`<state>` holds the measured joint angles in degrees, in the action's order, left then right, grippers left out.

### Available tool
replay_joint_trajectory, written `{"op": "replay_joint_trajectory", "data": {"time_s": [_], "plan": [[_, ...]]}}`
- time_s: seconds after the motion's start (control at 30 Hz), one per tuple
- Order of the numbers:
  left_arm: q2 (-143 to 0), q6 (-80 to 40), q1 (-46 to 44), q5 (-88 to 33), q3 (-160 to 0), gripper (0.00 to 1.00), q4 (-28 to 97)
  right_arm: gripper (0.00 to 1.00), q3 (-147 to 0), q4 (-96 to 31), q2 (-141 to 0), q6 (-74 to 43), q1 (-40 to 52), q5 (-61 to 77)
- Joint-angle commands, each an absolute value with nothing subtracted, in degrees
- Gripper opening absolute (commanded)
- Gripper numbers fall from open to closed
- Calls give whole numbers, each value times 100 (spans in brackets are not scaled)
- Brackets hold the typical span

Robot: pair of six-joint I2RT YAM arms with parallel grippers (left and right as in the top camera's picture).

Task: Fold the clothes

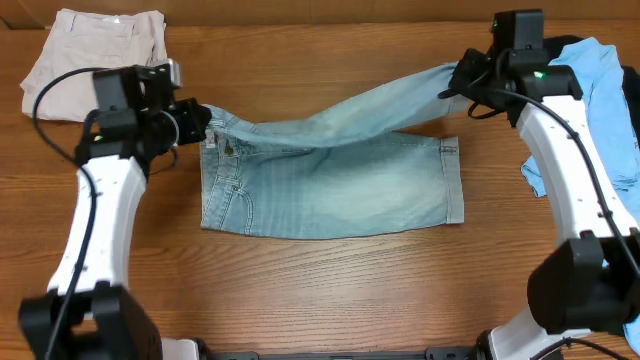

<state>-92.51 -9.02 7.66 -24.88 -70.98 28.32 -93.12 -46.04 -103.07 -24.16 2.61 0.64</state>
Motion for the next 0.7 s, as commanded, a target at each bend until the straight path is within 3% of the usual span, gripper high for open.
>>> {"op": "replay_joint_trajectory", "data": {"time_s": [0.0,0.1,0.33,0.67], "plan": [[-9603,-926,760,-2228,-7212,4,2641,4,-9445,-4528,-10311,-2355,209,-464],[-9815,-926,810,-2209,-7212,4,2582,4,-9445,-4637,-10311,-2381,132,-858],[-9872,-923,823,-2274,-7212,8,2711,4,-9445,-5345,-10311,-2399,-78,-311],[-9872,-943,823,-2272,-7212,4,3975,6,-9443,-6855,-10311,-2399,-78,-183]]}}
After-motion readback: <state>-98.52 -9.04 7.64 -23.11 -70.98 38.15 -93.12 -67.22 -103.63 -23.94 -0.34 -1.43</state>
